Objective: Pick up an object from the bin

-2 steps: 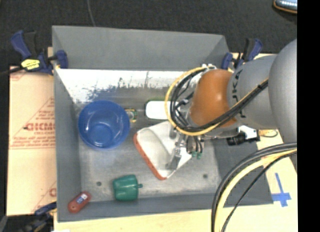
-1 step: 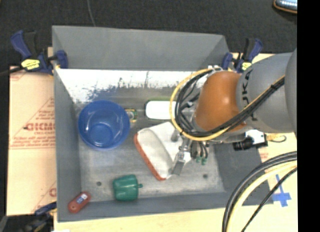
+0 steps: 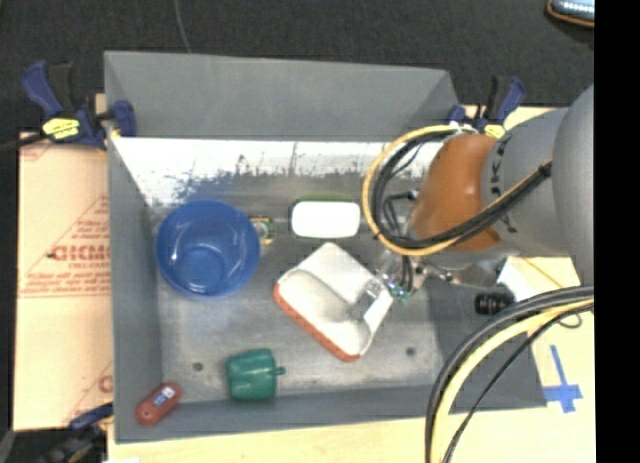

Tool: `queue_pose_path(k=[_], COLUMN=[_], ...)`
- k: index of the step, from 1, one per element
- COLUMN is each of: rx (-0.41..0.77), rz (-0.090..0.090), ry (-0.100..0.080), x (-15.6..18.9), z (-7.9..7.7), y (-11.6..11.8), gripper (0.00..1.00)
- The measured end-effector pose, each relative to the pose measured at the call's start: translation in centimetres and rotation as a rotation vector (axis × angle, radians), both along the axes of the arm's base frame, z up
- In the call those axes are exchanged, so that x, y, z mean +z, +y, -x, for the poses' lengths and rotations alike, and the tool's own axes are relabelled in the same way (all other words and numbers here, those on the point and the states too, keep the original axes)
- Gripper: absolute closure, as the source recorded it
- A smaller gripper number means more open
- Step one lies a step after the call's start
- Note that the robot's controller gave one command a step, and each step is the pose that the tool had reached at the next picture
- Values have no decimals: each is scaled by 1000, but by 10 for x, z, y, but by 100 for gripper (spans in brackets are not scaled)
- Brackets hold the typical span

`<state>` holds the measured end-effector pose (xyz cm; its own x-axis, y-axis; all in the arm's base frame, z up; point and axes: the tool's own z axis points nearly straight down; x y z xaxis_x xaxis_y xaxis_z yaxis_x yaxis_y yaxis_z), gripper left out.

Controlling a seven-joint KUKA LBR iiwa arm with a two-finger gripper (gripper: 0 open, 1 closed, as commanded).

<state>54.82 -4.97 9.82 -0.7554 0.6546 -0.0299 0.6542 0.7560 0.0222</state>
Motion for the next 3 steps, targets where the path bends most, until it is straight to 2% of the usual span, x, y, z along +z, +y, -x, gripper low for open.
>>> queue_pose_path(k=[1, 2, 3], rx=[179, -256, -256], rz=[2, -9, -9], ry=[19, -5, -5], x=[-28, -25, -25], z=[-5, 43, 43], y=[28, 55, 55], gripper=[0, 100, 100])
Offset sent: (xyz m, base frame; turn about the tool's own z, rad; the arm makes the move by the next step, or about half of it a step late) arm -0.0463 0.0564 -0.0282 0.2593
